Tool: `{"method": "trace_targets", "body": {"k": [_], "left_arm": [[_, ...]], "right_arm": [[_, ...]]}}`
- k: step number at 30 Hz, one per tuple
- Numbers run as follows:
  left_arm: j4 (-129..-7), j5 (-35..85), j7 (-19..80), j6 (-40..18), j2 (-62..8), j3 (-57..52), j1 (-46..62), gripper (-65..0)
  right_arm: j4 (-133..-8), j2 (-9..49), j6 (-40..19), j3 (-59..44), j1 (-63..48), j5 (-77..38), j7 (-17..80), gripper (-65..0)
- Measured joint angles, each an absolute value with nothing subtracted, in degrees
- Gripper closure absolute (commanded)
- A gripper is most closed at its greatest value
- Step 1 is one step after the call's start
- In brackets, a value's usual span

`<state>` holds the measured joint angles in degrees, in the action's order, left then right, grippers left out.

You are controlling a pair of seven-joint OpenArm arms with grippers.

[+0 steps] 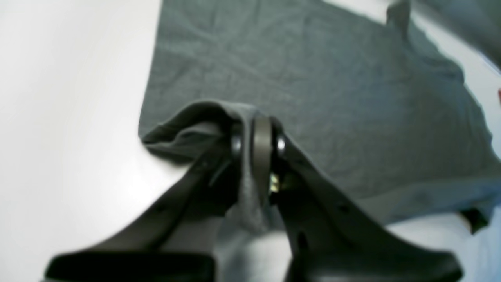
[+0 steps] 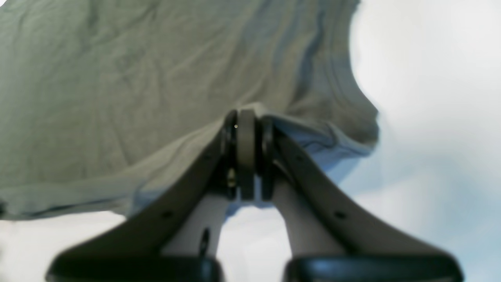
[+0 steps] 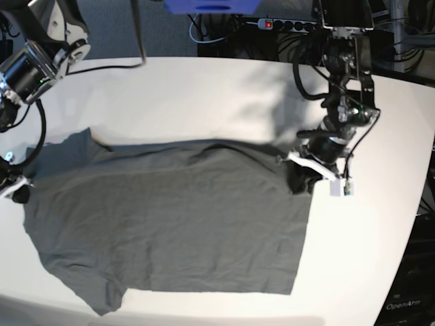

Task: Fold the T-shirt properly
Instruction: 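Pull both held corners across the shirt toward the hem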

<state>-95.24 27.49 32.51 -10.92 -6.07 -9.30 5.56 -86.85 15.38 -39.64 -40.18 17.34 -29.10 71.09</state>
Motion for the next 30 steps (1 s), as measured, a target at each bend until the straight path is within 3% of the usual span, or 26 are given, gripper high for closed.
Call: {"method": "trace_targets", "body": {"k": [11,21,30], "left_arm": [[-95.2,27.2,36.2,-11.1,-4.6,-14.5,2.5,-2.5],[-95.2,27.2,36.7,-10.7,-4.7,-14.6,1.1,-2.5],[-91.2,26.8,36.8,-10.7,-5.1,-18.0,-1.1,-2.5]], "right_arm": [[-86.6,15.3,-39.9,-35.7,17.3,-29.0,65.3,-0.9],[-77.6,15.5,-39.9,-33.2,17.0,-28.7,57.1,-0.9],[-77.2,17.3,-39.8,-32.2,18.2,-28.7,57.4,-0.9]]}}
